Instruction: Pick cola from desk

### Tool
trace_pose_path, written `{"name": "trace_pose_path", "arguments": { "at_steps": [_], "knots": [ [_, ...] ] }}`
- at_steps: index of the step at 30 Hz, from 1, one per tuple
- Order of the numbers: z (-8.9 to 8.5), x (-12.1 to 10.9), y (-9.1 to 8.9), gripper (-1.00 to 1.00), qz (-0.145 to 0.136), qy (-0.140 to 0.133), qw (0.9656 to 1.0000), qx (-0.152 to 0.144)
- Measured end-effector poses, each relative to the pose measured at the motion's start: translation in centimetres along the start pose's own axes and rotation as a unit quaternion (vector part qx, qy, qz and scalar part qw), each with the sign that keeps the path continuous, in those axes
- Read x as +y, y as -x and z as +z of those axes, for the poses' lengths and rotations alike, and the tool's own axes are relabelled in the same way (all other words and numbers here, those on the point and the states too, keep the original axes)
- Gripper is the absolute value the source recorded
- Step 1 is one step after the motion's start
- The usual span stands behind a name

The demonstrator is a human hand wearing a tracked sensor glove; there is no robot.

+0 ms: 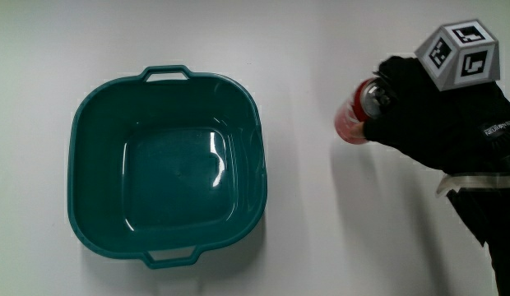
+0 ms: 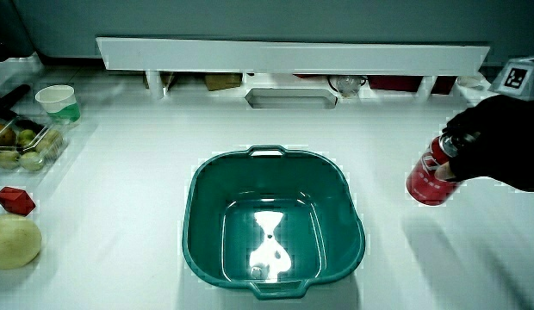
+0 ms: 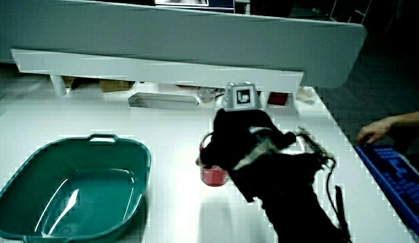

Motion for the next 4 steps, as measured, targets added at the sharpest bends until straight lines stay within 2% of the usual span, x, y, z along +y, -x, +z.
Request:
{"name": "trace_pose_path", "arguments": {
  "at_steps": [1,2,3,4],
  "knots": [
    [0.4,-0.2,0.5,1.00,-0.001,-0.010,0.9999,-0.005],
    [0.8,-0.3,1.0,1.00,0.011,-0.020,0.9997,0.005],
    [1.1,-0.4,1.5,1.00,0.013,-0.025,0.9996,-0.008],
    [1.2,-0.3,1.9,1.00,0.028,-0.014,0.9995,0.003]
  ]
}}
